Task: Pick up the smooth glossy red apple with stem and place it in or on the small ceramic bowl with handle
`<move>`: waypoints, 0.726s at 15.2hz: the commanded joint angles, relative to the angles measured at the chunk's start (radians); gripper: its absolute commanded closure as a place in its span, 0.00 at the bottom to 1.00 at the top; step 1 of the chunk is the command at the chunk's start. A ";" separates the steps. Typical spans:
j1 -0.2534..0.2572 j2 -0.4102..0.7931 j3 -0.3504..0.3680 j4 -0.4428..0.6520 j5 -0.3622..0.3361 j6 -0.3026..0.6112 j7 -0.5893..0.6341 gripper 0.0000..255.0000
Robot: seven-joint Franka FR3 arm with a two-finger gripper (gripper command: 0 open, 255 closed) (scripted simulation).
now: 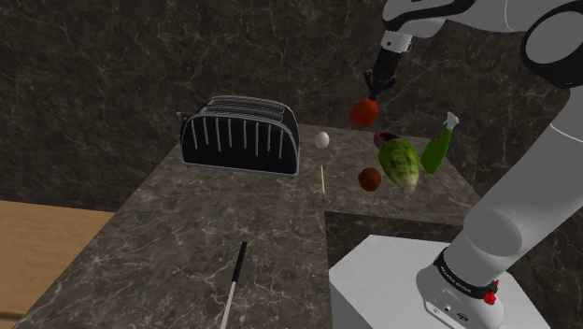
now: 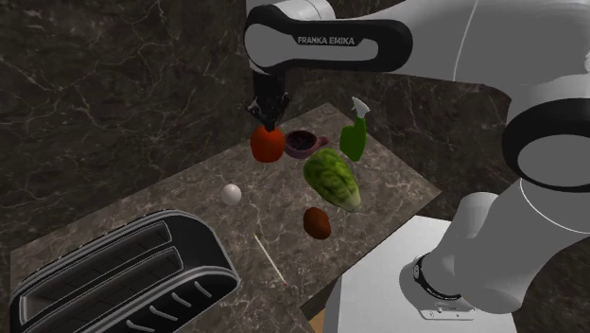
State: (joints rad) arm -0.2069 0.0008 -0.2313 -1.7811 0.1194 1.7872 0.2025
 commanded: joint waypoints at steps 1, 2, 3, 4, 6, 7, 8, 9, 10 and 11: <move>0.001 0.000 0.001 0.024 -0.001 -0.024 0.004 1.00; -0.010 0.002 -0.010 0.041 0.000 -0.041 -0.016 1.00; -0.022 0.006 -0.022 0.059 0.000 -0.058 -0.037 1.00; -0.033 0.010 -0.033 0.078 0.001 -0.076 -0.057 1.00; -0.056 0.024 -0.055 0.122 0.005 -0.112 -0.099 1.00; -0.068 0.032 -0.066 0.146 0.007 -0.130 -0.120 1.00; -0.080 0.042 -0.078 0.171 0.010 -0.149 -0.142 1.00; -0.093 0.053 -0.089 0.199 0.013 -0.169 -0.163 1.00; -0.106 0.065 -0.100 0.227 0.018 -0.189 -0.185 1.00; -0.119 0.079 -0.111 0.258 0.022 -0.209 -0.207 1.00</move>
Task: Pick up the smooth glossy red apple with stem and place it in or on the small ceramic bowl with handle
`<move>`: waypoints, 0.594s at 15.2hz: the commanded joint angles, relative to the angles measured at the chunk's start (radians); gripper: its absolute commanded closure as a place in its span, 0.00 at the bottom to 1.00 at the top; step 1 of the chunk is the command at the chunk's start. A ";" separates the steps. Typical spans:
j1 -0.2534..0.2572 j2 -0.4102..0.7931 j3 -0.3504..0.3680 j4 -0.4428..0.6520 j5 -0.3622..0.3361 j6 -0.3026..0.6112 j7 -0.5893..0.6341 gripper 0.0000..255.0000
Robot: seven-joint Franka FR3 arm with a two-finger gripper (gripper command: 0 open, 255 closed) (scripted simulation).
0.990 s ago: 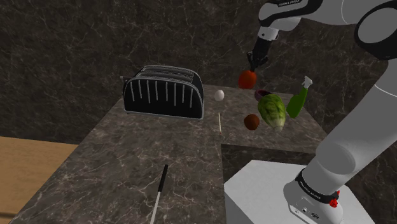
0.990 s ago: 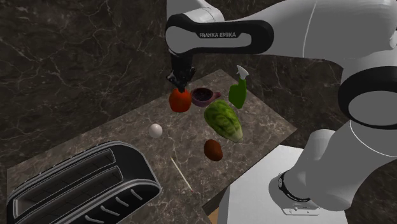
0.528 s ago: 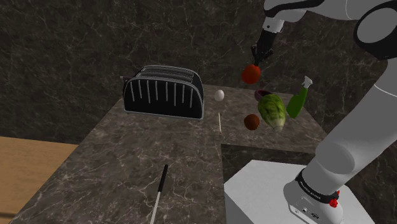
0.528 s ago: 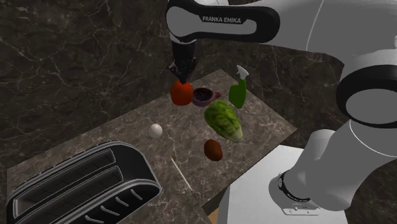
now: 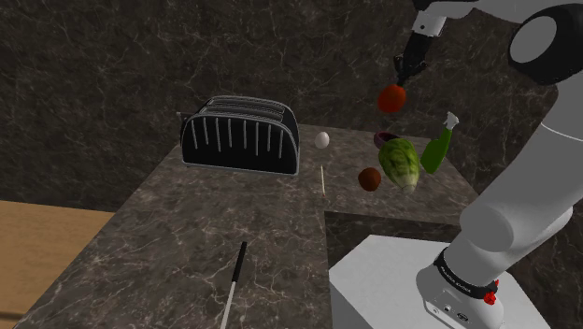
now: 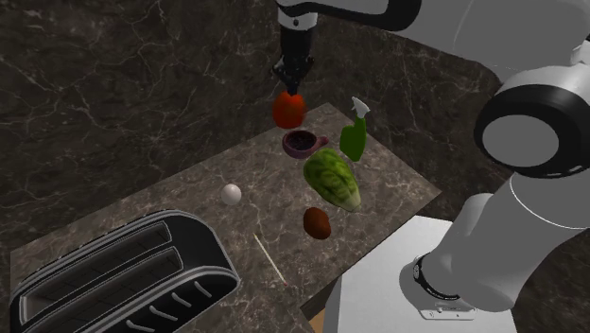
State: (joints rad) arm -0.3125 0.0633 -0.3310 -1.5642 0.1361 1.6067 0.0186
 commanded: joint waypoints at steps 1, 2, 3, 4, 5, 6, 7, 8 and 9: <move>-0.028 0.033 -0.023 0.074 0.011 -0.050 -0.045 1.00; -0.043 0.050 -0.033 0.109 0.018 -0.071 -0.067 1.00; -0.059 0.069 -0.044 0.146 0.025 -0.094 -0.090 1.00; -0.076 0.089 -0.055 0.186 0.034 -0.118 -0.112 1.00; -0.087 0.103 -0.061 0.213 0.040 -0.133 -0.126 1.00; -0.086 0.098 -0.060 0.191 0.037 -0.117 -0.127 1.00; -0.084 0.092 -0.059 0.171 0.035 -0.102 -0.127 1.00; -0.082 0.087 -0.059 0.151 0.033 -0.086 -0.128 1.00; -0.080 0.083 -0.058 0.131 0.031 -0.071 -0.128 1.00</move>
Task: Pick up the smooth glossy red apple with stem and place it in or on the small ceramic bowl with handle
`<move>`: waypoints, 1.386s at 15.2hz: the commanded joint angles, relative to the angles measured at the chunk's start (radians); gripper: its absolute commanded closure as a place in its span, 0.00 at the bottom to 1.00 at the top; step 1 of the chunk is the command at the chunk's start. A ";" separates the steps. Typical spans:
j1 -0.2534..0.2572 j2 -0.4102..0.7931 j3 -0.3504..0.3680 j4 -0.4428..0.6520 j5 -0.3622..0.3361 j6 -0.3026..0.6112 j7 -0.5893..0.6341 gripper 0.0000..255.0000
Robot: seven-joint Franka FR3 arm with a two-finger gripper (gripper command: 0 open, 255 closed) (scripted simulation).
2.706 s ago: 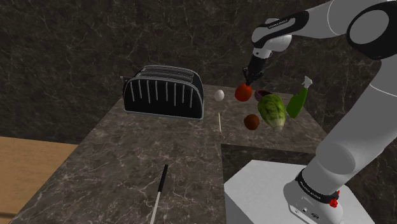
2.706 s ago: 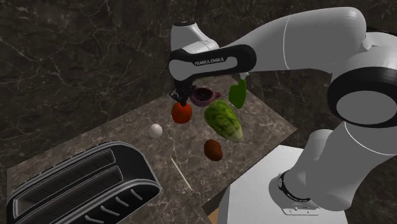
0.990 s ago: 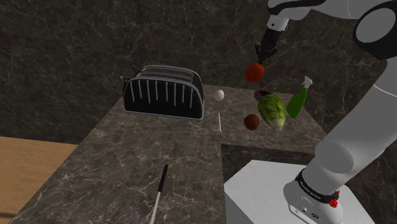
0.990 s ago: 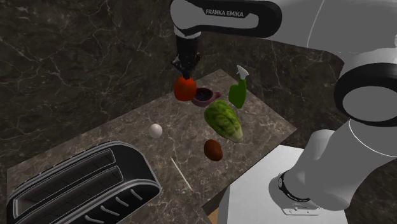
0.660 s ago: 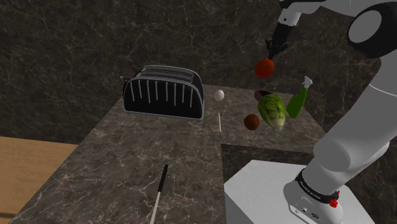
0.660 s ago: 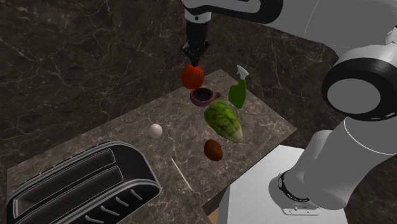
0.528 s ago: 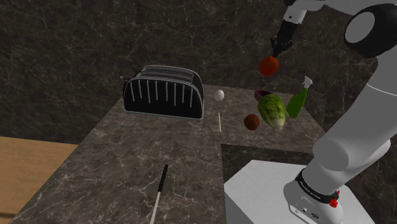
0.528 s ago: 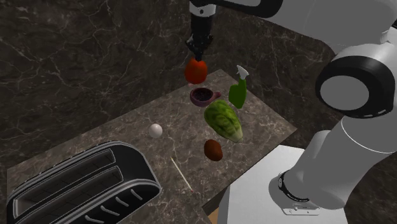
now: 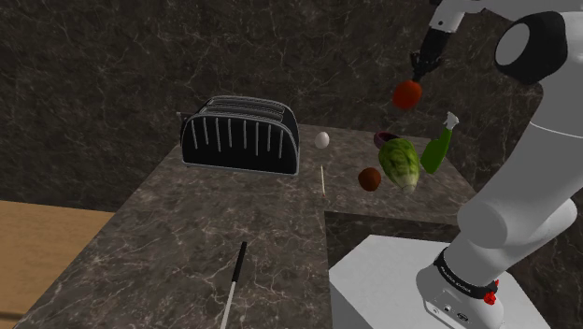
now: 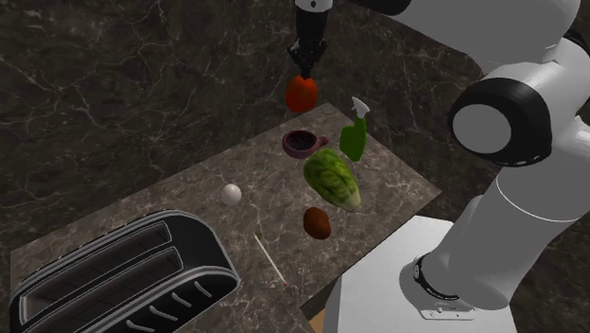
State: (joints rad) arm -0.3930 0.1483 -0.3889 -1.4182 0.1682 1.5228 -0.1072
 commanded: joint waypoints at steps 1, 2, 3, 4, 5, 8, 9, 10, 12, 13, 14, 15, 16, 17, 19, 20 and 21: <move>0.002 -0.007 0.000 -0.034 -0.003 0.028 -0.003 1.00; 0.003 -0.010 0.001 -0.052 -0.004 0.043 -0.004 1.00; 0.005 -0.014 0.001 -0.070 -0.005 0.058 -0.004 1.00; 0.006 -0.017 0.002 -0.088 -0.007 0.072 -0.005 1.00; 0.007 -0.020 0.002 -0.105 -0.008 0.087 -0.006 1.00; 0.010 -0.027 0.004 -0.154 -0.010 0.129 -0.009 1.00; 0.011 -0.029 0.004 -0.169 -0.010 0.143 -0.010 1.00; 0.011 -0.030 0.004 -0.185 -0.011 0.157 -0.011 1.00; 0.013 -0.032 0.005 -0.214 -0.011 0.184 -0.013 1.00; 0.013 -0.033 0.005 -0.228 -0.011 0.198 -0.014 1.00; 0.014 -0.033 0.006 -0.242 -0.011 0.211 -0.016 1.00; 0.014 -0.033 0.006 -0.256 -0.010 0.225 -0.017 1.00; 0.015 -0.033 0.006 -0.269 -0.010 0.238 -0.019 1.00; 0.015 -0.033 0.007 -0.282 -0.009 0.251 -0.020 1.00; 0.016 -0.031 0.007 -0.307 -0.008 0.278 -0.023 1.00; 0.016 -0.030 0.007 -0.319 -0.007 0.290 -0.025 1.00; 0.016 -0.029 0.008 -0.331 -0.006 0.303 -0.027 1.00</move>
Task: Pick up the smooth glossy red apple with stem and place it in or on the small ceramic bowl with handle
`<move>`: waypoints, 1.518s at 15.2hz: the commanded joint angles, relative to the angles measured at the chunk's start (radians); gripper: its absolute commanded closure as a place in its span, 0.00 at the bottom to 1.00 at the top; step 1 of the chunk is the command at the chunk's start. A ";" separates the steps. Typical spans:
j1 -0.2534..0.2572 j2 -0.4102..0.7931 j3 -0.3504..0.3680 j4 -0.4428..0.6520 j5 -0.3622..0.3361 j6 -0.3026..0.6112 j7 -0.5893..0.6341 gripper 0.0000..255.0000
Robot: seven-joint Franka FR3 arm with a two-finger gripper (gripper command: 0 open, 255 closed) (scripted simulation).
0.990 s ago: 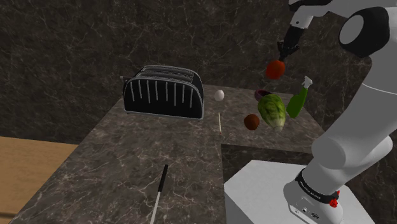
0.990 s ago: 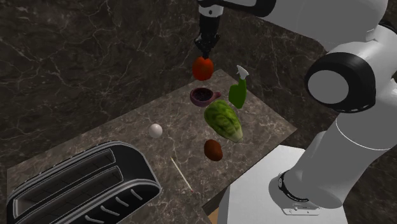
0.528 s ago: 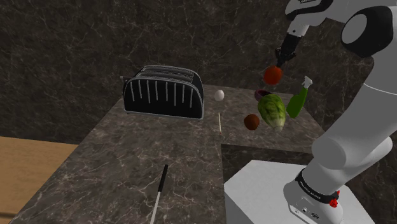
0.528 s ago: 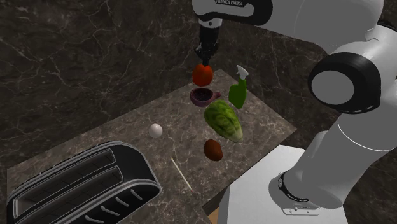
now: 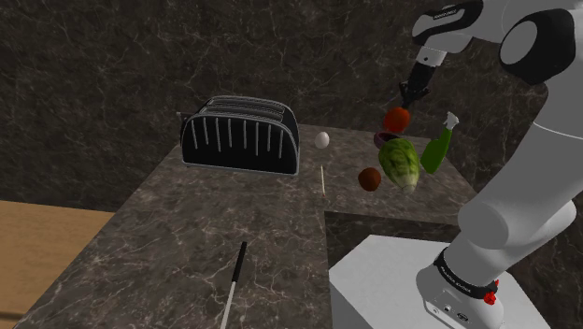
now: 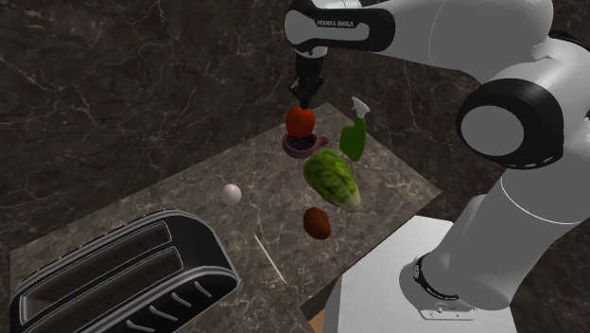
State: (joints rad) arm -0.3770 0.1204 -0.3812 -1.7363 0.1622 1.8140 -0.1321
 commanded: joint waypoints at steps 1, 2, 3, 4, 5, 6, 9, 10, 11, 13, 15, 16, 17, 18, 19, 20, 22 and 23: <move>0.000 0.000 0.000 -0.024 0.001 0.025 -0.004 1.00; 0.000 0.002 0.000 -0.036 0.003 0.038 -0.006 1.00; 0.000 0.004 0.001 -0.045 0.004 0.049 -0.008 1.00; 0.000 0.004 0.001 -0.045 0.004 0.049 -0.008 1.00; 0.000 0.004 0.001 -0.045 0.004 0.049 -0.008 1.00; 0.000 0.004 0.001 -0.045 0.004 0.049 -0.008 1.00; 0.000 0.004 0.001 -0.045 0.004 0.049 -0.008 1.00; 0.000 0.004 0.001 -0.045 0.004 0.049 -0.008 1.00; 0.000 0.004 0.001 -0.045 0.004 0.049 -0.008 0.00; 0.000 0.004 0.001 -0.045 0.004 0.049 -0.008 0.00; 0.000 0.004 0.001 -0.045 0.004 0.049 -0.008 0.00; 0.000 0.004 0.001 -0.045 0.004 0.049 -0.008 0.00; -0.002 0.001 -0.001 -0.016 0.001 0.016 -0.006 0.00; -0.004 -0.001 -0.003 0.016 -0.001 -0.016 -0.004 0.00; -0.006 -0.001 -0.005 0.049 -0.002 -0.050 -0.003 0.00; -0.008 0.000 -0.006 0.076 -0.002 -0.076 -0.002 0.00; -0.008 0.000 -0.006 0.076 -0.002 -0.076 -0.002 0.00; -0.008 0.000 -0.006 0.076 -0.002 -0.076 -0.002 0.00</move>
State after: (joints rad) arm -0.3848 0.1178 -0.3874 -1.6676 0.1591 1.7433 -0.1344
